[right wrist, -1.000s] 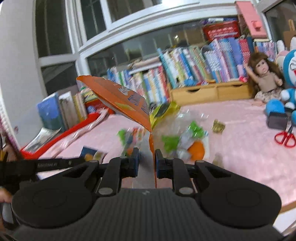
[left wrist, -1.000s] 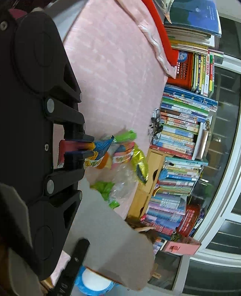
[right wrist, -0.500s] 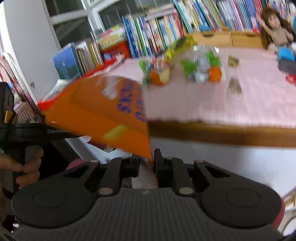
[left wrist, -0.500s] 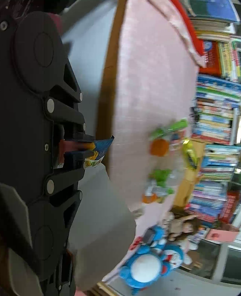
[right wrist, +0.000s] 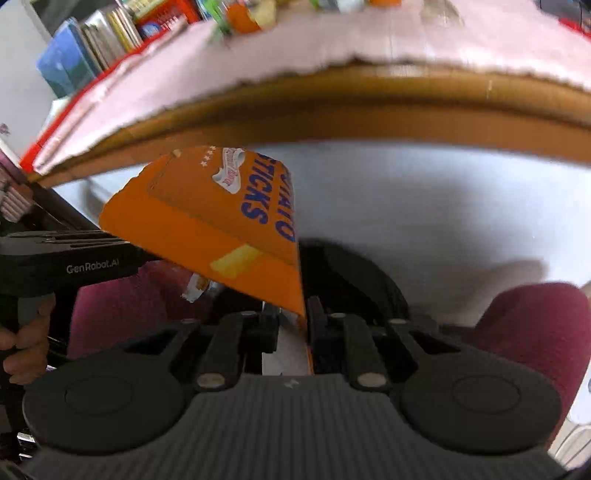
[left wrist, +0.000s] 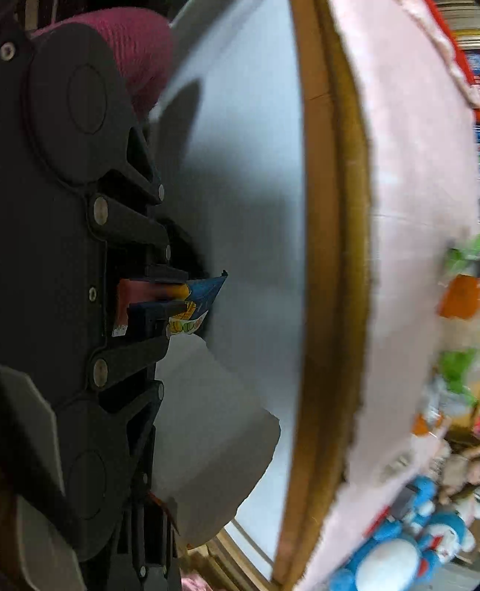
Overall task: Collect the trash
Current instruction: 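Lower both held items past the table edge toward the black bin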
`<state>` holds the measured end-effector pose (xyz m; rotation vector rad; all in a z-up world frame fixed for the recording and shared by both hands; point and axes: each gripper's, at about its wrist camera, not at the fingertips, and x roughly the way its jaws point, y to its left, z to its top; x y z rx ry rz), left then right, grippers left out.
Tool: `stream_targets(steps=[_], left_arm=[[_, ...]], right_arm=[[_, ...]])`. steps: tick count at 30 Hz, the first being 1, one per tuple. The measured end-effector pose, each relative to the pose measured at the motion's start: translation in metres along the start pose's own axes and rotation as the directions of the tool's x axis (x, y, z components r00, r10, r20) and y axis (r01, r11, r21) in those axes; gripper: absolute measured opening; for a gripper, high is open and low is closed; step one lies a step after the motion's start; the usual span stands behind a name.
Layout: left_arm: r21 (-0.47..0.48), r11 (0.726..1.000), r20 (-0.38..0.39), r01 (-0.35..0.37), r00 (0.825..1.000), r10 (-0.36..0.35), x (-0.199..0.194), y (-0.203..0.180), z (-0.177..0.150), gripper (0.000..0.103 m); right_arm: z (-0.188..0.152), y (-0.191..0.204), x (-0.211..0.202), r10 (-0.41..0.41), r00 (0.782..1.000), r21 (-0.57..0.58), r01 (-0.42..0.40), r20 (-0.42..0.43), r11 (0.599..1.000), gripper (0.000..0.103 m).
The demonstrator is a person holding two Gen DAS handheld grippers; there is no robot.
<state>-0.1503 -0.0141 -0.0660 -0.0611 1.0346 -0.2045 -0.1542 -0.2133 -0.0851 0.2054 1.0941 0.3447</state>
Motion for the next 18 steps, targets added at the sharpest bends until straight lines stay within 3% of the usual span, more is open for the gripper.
stream_targets(steps=[4,11,18], left_arm=[[-0.026,1.000,-0.084,-0.006,0.996,0.004,0.030,0.005,-0.002,0.010],[-0.014,0.999,-0.162,-0.036,0.986,0.033,0.066,0.011,-0.005,0.010],[-0.014,0.999,-0.181,-0.037,0.983,0.034,0.072,0.009,-0.006,0.014]], right_arm=[[-0.004,-0.007,0.026,-0.016,0.998,0.032,0.019,-0.067,0.999,0.019],[-0.006,-0.009,0.052,-0.024,0.991,0.042,0.030,-0.135,0.999,0.020],[-0.001,-0.004,0.057,-0.028,0.989,0.046,0.035,-0.143,0.998,0.029]])
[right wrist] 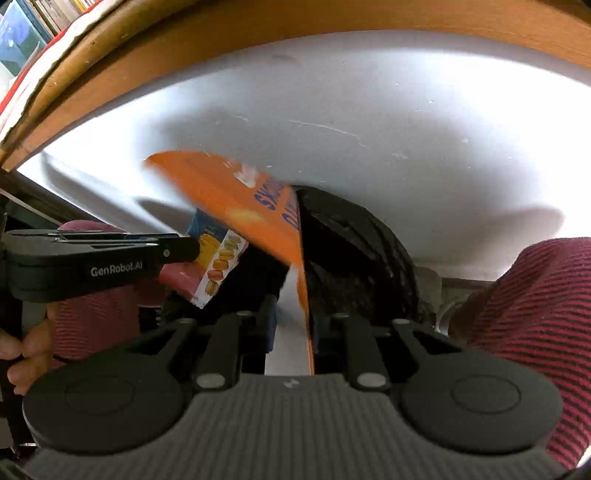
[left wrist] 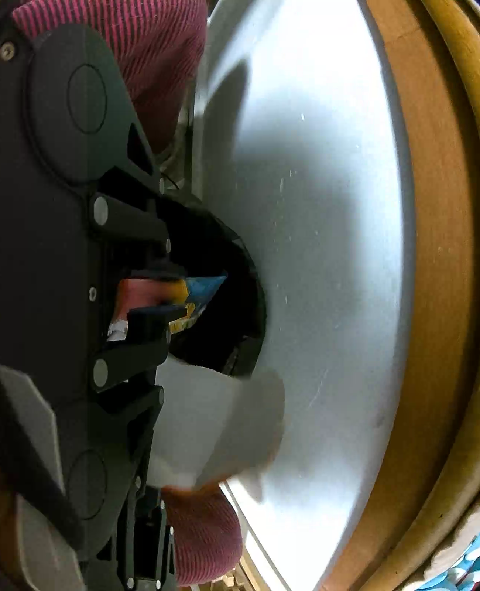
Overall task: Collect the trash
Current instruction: 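Lower both held items past the table edge toward the black bin, then open both tools to drop the items into the black bin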
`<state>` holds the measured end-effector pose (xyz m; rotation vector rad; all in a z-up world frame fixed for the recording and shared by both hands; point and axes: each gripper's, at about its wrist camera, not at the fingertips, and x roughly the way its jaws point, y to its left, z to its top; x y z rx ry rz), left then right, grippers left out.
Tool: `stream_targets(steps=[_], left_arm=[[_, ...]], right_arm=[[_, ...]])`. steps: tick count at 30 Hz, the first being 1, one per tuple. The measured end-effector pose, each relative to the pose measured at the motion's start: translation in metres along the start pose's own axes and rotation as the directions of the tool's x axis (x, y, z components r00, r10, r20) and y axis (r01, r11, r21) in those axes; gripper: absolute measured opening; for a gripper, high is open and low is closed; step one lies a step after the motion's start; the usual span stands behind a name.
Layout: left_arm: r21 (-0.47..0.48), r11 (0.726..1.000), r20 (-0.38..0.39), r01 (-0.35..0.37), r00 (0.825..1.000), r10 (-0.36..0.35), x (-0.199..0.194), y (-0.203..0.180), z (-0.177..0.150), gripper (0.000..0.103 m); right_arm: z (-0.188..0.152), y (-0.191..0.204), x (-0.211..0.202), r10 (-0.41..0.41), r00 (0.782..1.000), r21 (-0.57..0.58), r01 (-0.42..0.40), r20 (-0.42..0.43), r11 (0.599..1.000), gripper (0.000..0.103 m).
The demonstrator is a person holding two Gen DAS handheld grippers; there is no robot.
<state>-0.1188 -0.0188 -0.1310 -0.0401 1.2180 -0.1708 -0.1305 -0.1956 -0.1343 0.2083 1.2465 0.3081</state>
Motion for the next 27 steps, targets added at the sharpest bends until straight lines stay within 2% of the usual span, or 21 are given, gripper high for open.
stream_targets(steps=[2,4,5,6,7,14,19,23,24,25,27], left_arm=[[0.001,1.000,-0.005,-0.009,1.000,0.009,0.001,-0.004,0.002,0.014],[0.003,1.000,-0.008,-0.014,1.000,0.014,0.003,-0.005,0.003,0.024],[0.002,1.000,-0.008,-0.014,1.000,0.014,0.004,-0.005,0.002,0.028],[0.002,1.000,-0.007,-0.014,1.000,0.014,0.004,-0.005,0.002,0.038],[0.004,1.000,-0.004,-0.014,1.000,0.014,0.004,-0.006,0.002,0.041],[0.012,0.999,0.018,-0.038,0.999,0.037,-0.005,-0.007,0.004,0.048],[0.020,0.999,0.107,-0.028,0.994,0.026,-0.040,-0.010,0.008,0.051],[0.032,0.999,0.211,-0.001,0.977,-0.006,-0.080,-0.011,0.013,0.057],[0.031,0.999,0.239,0.022,0.971,-0.029,-0.091,-0.011,0.016,0.061],[0.029,0.998,0.274,0.052,0.960,-0.058,-0.104,-0.010,0.017,0.069],[0.028,0.995,0.349,0.096,0.932,-0.100,-0.128,-0.009,0.021,0.076]], right_arm=[[0.002,-0.002,-0.002,-0.001,1.000,0.000,0.001,-0.003,1.000,0.031],[0.002,-0.002,-0.001,0.007,1.000,-0.001,-0.007,-0.001,1.000,0.032],[0.003,-0.002,-0.002,0.009,1.000,-0.002,-0.009,0.000,1.000,0.040],[0.003,-0.003,-0.001,0.010,1.000,-0.004,-0.010,0.003,1.000,0.050],[0.003,-0.004,0.001,0.011,1.000,-0.005,-0.011,0.005,1.000,0.051],[0.005,-0.003,-0.008,0.003,0.999,-0.024,-0.002,0.038,1.000,0.052],[0.010,0.000,-0.032,0.023,0.993,-0.065,-0.016,0.117,0.998,0.055],[0.017,0.006,-0.062,0.054,0.975,-0.106,-0.032,0.216,0.994,0.061],[0.019,0.008,-0.072,0.064,0.967,-0.124,-0.034,0.247,0.992,0.063],[0.021,0.011,-0.081,0.072,0.958,-0.142,-0.034,0.276,0.989,0.064],[0.025,0.015,-0.100,0.083,0.936,-0.184,-0.020,0.343,0.983,0.069]])
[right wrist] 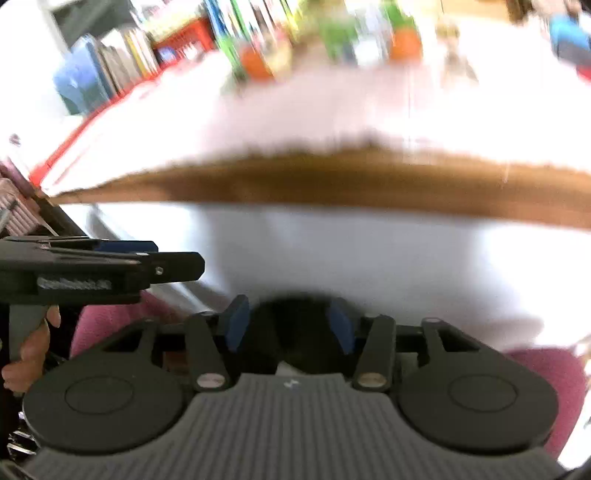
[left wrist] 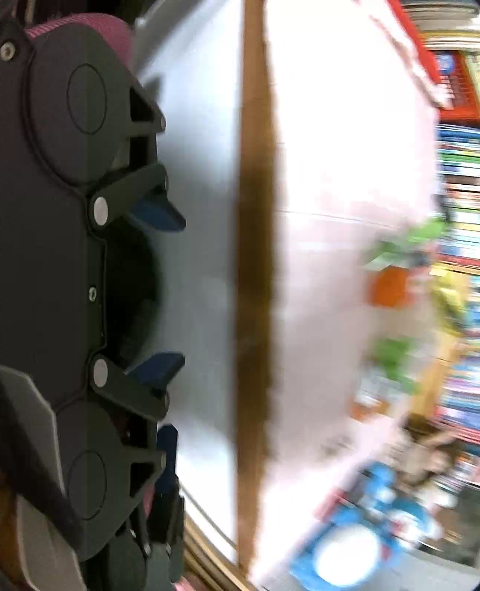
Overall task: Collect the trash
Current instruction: 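Open both tools to drop the items into the black bin, then grasp the green stick-candy bag with the left tool while the right tool grasps a clear wrapper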
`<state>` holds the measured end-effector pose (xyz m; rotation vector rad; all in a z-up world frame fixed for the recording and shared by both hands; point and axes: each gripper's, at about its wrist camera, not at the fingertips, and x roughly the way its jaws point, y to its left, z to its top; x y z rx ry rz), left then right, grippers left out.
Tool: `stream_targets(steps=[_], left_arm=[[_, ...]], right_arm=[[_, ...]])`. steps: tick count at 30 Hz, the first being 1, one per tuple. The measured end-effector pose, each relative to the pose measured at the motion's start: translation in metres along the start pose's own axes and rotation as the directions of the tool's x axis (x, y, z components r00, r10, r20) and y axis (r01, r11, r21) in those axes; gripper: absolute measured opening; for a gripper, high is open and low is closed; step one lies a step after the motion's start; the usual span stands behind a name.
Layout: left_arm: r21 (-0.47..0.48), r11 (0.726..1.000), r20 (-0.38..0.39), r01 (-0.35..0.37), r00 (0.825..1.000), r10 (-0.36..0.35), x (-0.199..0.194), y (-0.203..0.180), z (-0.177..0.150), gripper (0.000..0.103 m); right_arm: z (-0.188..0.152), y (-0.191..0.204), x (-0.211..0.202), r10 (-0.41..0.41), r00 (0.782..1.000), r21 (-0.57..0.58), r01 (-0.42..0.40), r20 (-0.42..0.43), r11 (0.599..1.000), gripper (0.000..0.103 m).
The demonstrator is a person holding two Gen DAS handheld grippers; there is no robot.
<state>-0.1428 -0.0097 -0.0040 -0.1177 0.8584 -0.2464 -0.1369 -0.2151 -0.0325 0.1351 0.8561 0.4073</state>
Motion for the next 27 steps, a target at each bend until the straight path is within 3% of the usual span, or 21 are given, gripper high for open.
stream_targets(steps=[4,10,15,21,27], left_arm=[[0.016,1.000,0.143,0.003,0.990,-0.005,-0.028,-0.005,0.022,0.082],[0.075,0.992,0.325,-0.098,0.943,0.069,-0.028,-0.010,0.047,0.086],[0.011,0.994,0.326,-0.113,0.940,0.103,-0.003,-0.004,0.075,0.086],[-0.092,0.987,0.331,-0.130,0.931,0.154,0.032,0.021,0.107,0.074],[-0.111,0.976,0.306,-0.189,0.928,0.215,0.067,0.030,0.127,0.070]], right_arm=[[0.020,0.003,-0.027,-0.020,0.991,-0.069,0.030,0.136,0.997,0.075],[0.046,-0.002,-0.043,-0.076,0.958,-0.091,0.105,0.277,0.990,0.079],[0.055,-0.017,-0.039,-0.172,0.922,-0.028,0.193,0.347,0.981,0.080],[0.062,-0.039,-0.028,-0.302,0.878,0.060,0.302,0.372,0.952,0.080],[0.066,-0.051,-0.011,-0.386,0.857,0.107,0.373,0.342,0.922,0.068]])
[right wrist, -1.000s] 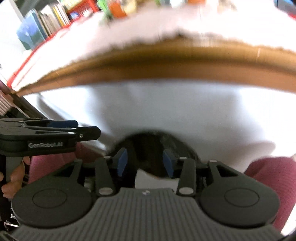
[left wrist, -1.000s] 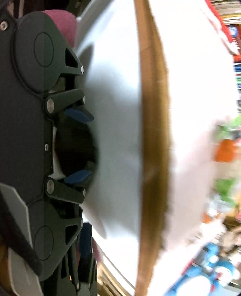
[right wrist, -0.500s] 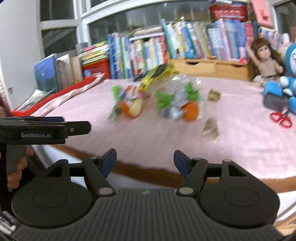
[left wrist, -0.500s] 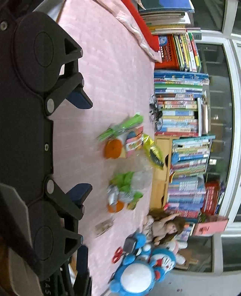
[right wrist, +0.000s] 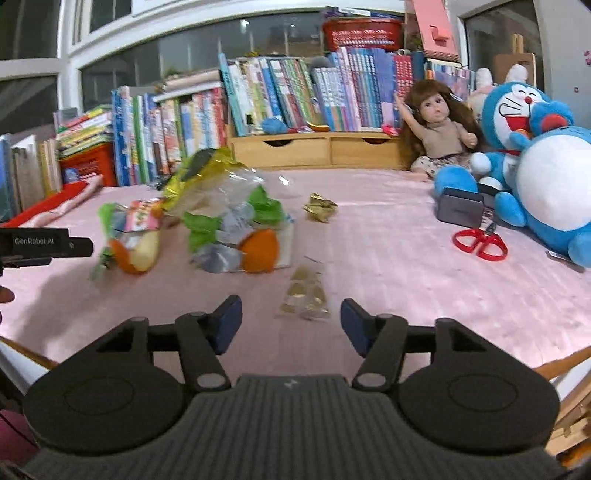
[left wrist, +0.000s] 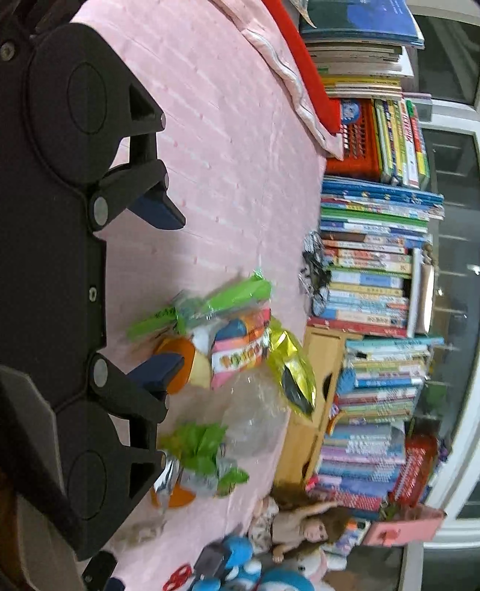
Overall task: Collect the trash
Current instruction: 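Grasp the green stick-candy bag with the left tool while the right tool grasps a clear wrapper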
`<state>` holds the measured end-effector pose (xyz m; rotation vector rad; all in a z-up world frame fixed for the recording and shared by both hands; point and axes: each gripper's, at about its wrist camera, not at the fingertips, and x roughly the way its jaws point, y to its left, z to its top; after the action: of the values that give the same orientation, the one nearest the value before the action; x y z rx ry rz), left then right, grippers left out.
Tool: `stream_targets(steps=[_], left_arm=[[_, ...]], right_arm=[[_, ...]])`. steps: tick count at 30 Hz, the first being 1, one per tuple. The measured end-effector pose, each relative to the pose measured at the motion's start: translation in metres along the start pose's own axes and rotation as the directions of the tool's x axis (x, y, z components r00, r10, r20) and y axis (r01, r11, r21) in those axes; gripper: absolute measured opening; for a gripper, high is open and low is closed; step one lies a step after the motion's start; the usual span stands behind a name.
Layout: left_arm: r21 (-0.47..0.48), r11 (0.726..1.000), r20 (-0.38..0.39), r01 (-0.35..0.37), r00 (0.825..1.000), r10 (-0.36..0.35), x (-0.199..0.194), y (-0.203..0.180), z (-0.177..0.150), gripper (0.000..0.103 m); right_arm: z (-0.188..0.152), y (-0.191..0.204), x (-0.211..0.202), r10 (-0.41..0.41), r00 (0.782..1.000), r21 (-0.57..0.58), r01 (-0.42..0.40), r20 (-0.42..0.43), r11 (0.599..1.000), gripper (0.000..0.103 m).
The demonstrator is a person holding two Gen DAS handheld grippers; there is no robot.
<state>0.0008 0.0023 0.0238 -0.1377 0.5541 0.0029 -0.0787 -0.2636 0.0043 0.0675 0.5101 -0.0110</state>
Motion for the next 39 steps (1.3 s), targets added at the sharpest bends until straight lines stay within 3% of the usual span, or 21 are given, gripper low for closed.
stream_targets(steps=[6,12,17,18,19,29,39], left_arm=[[-0.004,1.000,-0.024,-0.019,1.000,0.019,0.026,-0.006,0.002,0.059],[-0.046,0.999,-0.026,0.007,1.000,-0.008,0.042,-0.008,0.000,0.052],[-0.067,0.997,-0.042,0.042,0.998,-0.045,0.046,-0.005,-0.004,0.034],[-0.064,0.996,-0.043,0.059,0.997,-0.062,0.047,-0.005,-0.004,0.025],[-0.060,0.996,-0.041,0.070,0.996,-0.073,0.048,-0.006,-0.004,0.024],[0.020,0.999,0.033,0.037,0.999,-0.038,0.010,-0.010,-0.005,0.023],[-0.016,1.000,0.032,0.016,0.999,-0.016,-0.025,0.010,-0.008,0.023]], right_arm=[[0.000,-0.004,0.014,0.000,1.000,0.027,0.000,0.001,1.000,0.064],[0.003,-0.003,0.028,-0.017,1.000,0.035,0.017,0.004,0.999,0.059],[0.004,-0.003,0.037,-0.035,0.999,0.038,0.035,-0.011,0.999,0.049],[0.004,-0.003,0.039,-0.033,0.999,0.037,0.034,-0.018,0.999,0.044],[0.004,-0.003,0.042,-0.036,0.999,0.036,0.037,-0.026,0.999,0.040],[0.005,-0.001,0.032,-0.025,1.000,0.036,0.025,0.006,0.999,0.038],[0.007,0.007,0.015,0.043,0.999,0.039,-0.045,0.033,0.998,0.038]])
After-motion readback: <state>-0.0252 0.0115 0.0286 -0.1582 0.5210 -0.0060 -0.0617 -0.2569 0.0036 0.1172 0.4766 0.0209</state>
